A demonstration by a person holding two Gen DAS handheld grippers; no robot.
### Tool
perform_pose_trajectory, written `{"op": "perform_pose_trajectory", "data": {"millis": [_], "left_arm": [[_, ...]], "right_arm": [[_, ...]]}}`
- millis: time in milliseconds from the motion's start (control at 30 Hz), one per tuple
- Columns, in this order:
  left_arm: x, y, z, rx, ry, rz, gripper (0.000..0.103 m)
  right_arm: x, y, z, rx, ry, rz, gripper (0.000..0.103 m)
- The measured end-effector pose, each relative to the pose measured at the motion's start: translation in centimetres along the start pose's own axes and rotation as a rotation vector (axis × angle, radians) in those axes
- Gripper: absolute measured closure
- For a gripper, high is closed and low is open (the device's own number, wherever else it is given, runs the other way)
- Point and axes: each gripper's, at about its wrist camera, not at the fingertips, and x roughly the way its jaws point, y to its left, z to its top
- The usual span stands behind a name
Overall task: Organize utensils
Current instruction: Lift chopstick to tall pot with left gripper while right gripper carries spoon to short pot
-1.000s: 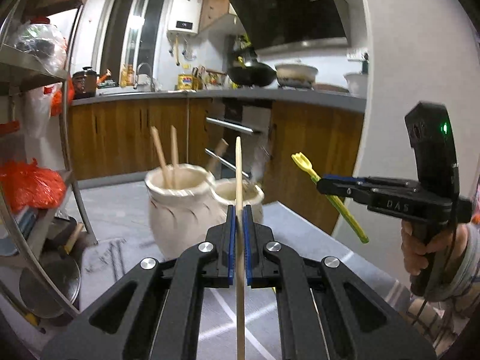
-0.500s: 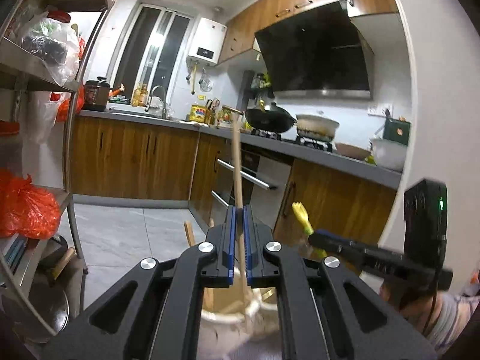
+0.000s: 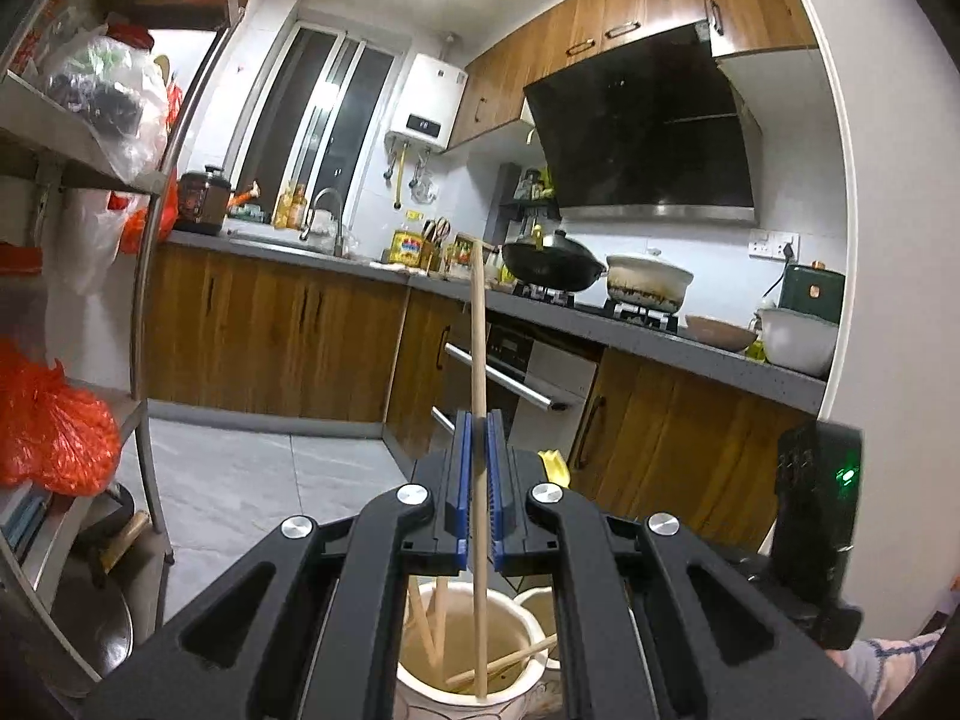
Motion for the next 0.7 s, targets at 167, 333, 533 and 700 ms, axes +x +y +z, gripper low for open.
{"op": "perform_pose_trajectory", "data": {"millis": [167, 333, 533, 700], "left_arm": [[-0.3, -0.2, 0.4, 0.025, -0.024, 0.003, 0.098], [0.3, 0.0, -1.2, 0.048, 0.018, 0.037, 0.098], [0.8, 0.7, -3.5, 0.054, 0.108, 0.058, 0.098], [1.3, 1.0, -5.0, 0.058, 0.176, 0.057, 0.098]], "right_arm": [[0.3, 0.2, -0.4, 0.001, -0.014, 0.002, 0.092], [1.1, 0.5, -1.6, -0.019, -0.029, -0.005, 0.092], [1.7, 0.2, -2.7, -0.020, -0.030, -0.016, 0.092], [1.5, 0.0, -3.4, -0.024, -0.025, -0.036, 0.092]]}}
